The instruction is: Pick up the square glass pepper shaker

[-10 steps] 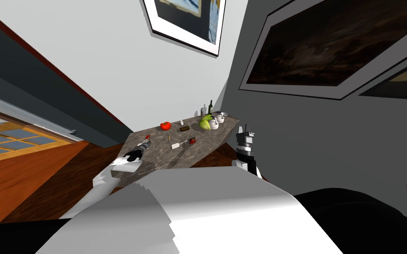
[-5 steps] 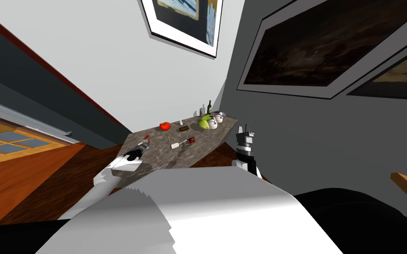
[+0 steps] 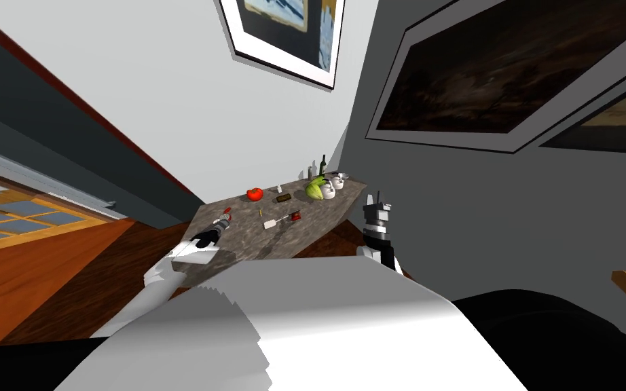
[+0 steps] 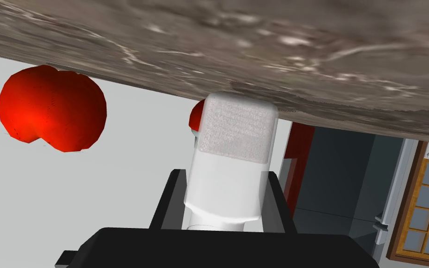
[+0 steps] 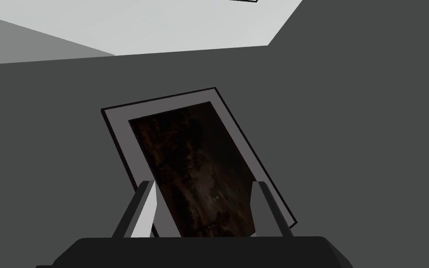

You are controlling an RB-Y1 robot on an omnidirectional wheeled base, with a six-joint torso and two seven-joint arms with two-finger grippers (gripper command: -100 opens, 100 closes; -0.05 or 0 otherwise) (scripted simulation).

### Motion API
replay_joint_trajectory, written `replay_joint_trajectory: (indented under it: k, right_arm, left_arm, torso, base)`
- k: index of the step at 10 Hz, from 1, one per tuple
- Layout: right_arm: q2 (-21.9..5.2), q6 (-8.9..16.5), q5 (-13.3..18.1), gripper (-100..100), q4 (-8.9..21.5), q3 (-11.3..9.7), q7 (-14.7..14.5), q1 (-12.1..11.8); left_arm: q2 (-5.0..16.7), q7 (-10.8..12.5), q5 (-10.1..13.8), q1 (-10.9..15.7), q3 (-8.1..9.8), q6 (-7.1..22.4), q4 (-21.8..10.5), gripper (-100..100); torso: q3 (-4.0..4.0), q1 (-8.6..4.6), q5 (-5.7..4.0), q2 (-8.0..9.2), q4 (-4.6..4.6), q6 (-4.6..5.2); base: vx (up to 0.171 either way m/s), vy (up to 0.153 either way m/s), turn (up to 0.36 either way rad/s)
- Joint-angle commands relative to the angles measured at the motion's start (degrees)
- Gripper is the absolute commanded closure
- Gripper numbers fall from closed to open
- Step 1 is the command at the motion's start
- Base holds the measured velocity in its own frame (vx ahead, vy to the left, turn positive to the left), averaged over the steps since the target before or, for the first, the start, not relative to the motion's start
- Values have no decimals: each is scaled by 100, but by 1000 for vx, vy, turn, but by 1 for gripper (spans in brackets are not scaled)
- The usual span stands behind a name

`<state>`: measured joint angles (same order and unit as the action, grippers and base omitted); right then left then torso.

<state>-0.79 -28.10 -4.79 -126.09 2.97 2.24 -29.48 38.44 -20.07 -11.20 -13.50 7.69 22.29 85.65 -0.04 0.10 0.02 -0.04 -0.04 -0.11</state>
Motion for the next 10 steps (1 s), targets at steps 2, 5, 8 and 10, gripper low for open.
replay_joint_trajectory:
  k: [2,5,8,10]
  right_arm:
    - [0,0,0,0,0,0,0,0]
    - [0,0,0,0,0,0,0,0]
    - [0,0,0,0,0,0,0,1]
    - [0,0,0,0,0,-1,0,1]
  left_arm:
    - [2,-26,19,-151,-59,64,282,100]
    - [-3,-56,30,-302,-127,116,577,100]
    - [-8,-86,40,-452,-195,168,872,100]
    - [2,-84,46,-409,-192,172,818,0]
  torso:
    - [-3,-2,-1,-6,-1,1]
    - [-4,-3,-1,-7,-1,7]
    - [-3,-4,-2,-6,0,10]
    - [-1,-3,-1,-2,1,11]
  base:
    - [43,-7,115]
    - [33,-2,93]
    - [31,-4,85]
    - [7,-2,10]
